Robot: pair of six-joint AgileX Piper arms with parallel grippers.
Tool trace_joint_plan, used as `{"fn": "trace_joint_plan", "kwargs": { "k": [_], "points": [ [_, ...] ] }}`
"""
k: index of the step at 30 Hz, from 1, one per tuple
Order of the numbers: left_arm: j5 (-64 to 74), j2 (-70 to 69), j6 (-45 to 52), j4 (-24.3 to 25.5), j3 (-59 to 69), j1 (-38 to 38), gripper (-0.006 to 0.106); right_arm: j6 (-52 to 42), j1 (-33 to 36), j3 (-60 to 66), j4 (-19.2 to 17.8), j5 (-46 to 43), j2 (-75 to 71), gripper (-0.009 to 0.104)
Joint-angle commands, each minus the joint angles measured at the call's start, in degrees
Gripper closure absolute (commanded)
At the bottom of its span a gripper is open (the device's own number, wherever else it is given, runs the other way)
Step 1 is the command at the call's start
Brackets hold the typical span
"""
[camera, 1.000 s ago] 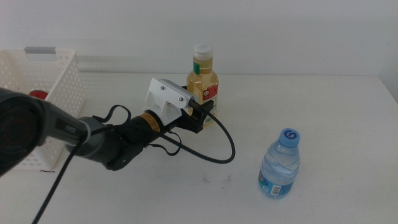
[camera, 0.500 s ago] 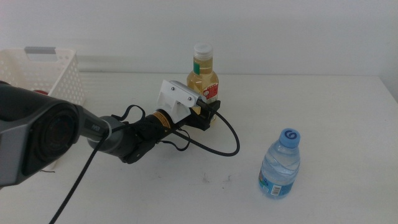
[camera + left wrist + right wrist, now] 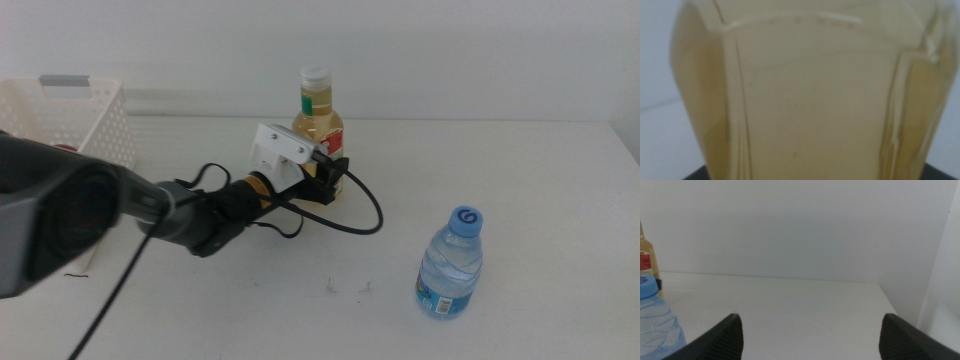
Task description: Use arms to grab the bottles and put them into the dustbin to the left of the table.
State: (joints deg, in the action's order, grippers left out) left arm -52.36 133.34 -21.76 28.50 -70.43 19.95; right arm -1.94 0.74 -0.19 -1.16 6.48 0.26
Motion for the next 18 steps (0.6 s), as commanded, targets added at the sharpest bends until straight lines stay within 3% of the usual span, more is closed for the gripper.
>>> {"fn": "trace_joint_plan", "kwargs": {
  "k": [1,3,10,14,18],
  "points": [
    [-0.8,-4.9,-4.5,3.7,2.8,-1.3,0.089,-0.3,-0.1,0.2,-0.1,-0.4,-0.3,0.004],
    [2.3,-10.3,-6.5,5.6,6.4,-1.8,0.102,-0.3,-0.1,0.2,-0.1,-0.4,-0.3,0.004],
    [30.4,-35.2,-10.0,3.0,16.8,1.2,0.102,-0.3,-0.1,0.2,-0.1,-0.4,-0.3,0.004],
    [49.7,-45.6,-19.2,2.0,16.8,4.5,0.102,-0.3,-0.1,0.2,-0.1,-0.4,-0.3,0.004],
    [66.1,-52.5,-17.3,0.5,14.4,6.0,0.102,-0.3,-0.1,0.2,-0.1,-0.4,-0.3,0.004]
  ]
}}
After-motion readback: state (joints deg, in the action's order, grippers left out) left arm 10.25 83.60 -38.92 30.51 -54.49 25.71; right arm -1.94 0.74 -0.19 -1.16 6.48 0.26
